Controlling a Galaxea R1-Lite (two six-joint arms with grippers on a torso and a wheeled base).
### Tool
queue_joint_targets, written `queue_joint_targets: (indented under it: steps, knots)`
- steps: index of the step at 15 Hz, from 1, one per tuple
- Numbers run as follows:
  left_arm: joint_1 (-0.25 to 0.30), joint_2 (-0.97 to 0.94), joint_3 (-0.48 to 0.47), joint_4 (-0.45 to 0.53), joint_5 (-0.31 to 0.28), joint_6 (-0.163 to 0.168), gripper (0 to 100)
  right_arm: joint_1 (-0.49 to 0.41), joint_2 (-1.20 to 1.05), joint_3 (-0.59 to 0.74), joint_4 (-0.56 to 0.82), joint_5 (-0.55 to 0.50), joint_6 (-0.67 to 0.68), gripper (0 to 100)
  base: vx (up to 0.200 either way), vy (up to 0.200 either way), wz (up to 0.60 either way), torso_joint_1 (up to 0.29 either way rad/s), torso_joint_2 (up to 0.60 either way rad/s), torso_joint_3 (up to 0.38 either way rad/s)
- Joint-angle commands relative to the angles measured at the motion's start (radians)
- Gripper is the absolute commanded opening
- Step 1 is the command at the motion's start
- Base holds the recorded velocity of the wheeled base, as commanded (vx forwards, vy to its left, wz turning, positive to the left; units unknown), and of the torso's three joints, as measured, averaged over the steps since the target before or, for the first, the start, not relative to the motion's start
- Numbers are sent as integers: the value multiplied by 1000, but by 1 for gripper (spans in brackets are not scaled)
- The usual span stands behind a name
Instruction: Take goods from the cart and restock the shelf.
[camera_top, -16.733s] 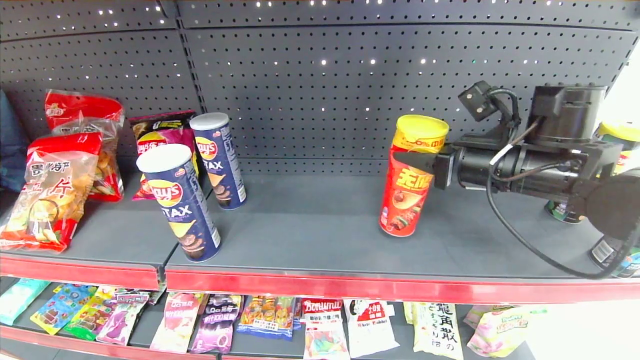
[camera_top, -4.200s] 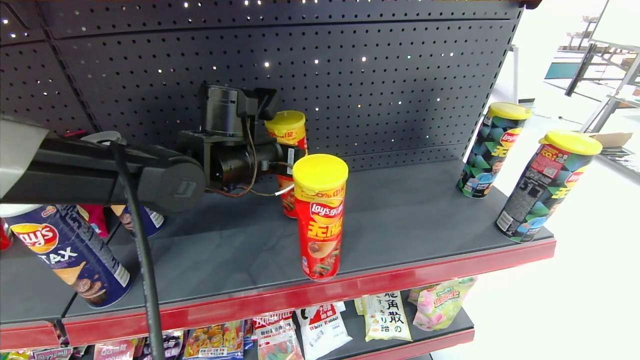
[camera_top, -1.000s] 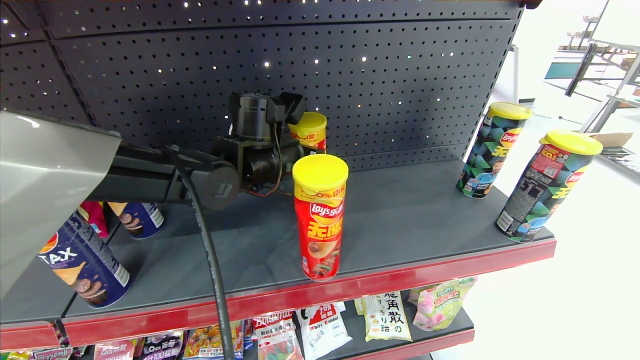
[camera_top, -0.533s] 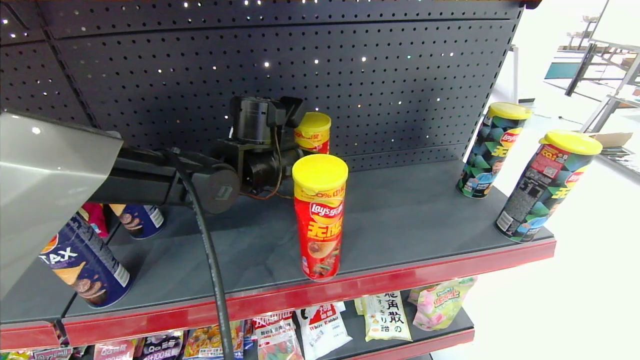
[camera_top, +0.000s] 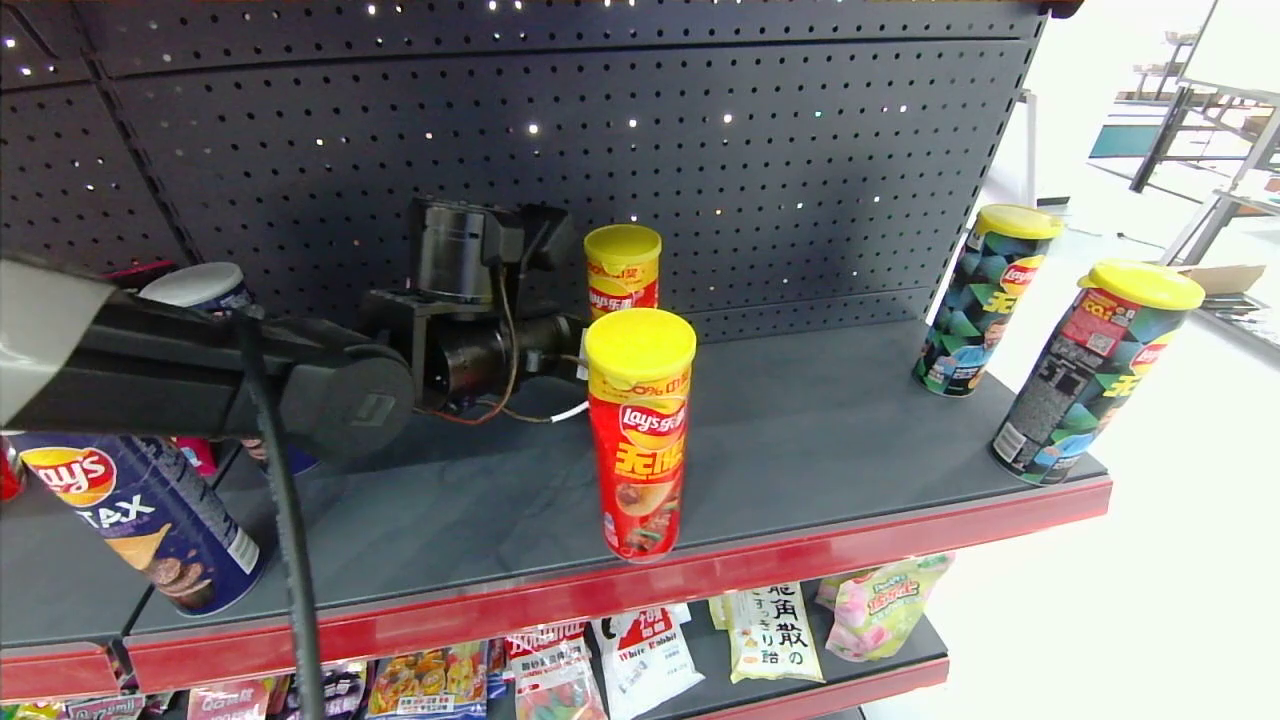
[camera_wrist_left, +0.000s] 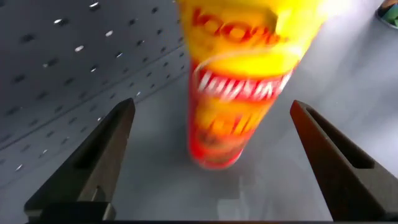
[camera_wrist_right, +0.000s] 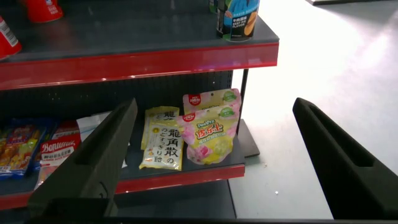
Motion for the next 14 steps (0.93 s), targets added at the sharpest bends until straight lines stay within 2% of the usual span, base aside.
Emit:
queue_joint_targets:
  steps: [1,4,7,8,9,10,13,14]
  knots:
    - [29,-122,103,-1,1,0,100,0,1,0,0,0,0,100,0,0,0,0,0,0]
    - [28,-308,277,25,-1,1,100,0,1,0,0,0,0,100,0,0,0,0,0,0]
    - [28,-552,449,117,-2,3,100,0,1,0,0,0,0,100,0,0,0,0,0,0]
    - [23,-708,524,203,-30,9,100,0,1,0,0,0,0,100,0,0,0,0,0,0]
    - [23,-716,527,208,-33,9,100,0,1,0,0,0,0,100,0,0,0,0,0,0]
    - [23,-931,554,389,-93,17,100,0,1,0,0,0,0,100,0,0,0,0,0,0]
    - [25,-1210,563,603,-93,17,100,0,1,0,0,0,0,100,0,0,0,0,0,0]
    - [26,-1391,593,677,-85,17,100,0,1,0,0,0,0,100,0,0,0,0,0,0]
